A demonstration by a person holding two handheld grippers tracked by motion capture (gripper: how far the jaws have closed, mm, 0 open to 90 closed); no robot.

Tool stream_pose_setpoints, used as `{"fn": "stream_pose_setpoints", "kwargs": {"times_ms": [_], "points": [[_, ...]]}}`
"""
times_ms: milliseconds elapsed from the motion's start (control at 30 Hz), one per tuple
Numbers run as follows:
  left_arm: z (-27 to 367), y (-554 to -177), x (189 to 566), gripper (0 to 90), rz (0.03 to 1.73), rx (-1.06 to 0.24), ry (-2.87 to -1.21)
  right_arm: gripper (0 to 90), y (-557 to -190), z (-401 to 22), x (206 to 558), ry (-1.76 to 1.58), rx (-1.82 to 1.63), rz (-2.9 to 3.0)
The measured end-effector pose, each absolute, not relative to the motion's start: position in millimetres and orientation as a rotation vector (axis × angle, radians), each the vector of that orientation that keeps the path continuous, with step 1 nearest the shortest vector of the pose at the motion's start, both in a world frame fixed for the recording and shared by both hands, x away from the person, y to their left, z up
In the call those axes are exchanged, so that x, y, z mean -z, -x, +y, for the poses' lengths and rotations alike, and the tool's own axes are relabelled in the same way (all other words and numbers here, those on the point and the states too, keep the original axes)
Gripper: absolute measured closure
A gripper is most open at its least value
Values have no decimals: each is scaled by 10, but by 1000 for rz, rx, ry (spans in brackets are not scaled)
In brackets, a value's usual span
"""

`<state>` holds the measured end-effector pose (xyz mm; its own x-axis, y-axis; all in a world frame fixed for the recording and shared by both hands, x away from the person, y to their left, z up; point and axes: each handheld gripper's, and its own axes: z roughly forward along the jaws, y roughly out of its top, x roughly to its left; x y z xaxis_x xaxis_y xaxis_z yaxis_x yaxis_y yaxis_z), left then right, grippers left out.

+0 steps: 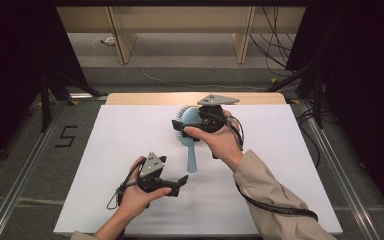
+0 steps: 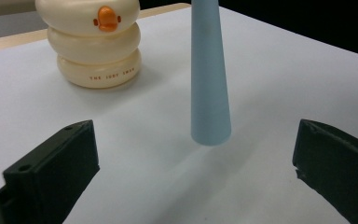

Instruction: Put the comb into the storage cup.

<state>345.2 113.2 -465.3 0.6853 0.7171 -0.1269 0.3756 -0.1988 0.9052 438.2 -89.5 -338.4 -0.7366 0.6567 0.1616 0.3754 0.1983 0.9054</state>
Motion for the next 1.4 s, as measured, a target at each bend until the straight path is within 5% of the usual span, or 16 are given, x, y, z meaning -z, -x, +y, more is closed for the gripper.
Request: {"fn": "stream_pose_setpoints", "kwargs": {"times_ms": [1400], "points": [[1467, -3428, 4674, 0, 899, -476, -1806, 205, -4538, -1131, 3321, -1035, -1572, 2081]]}}
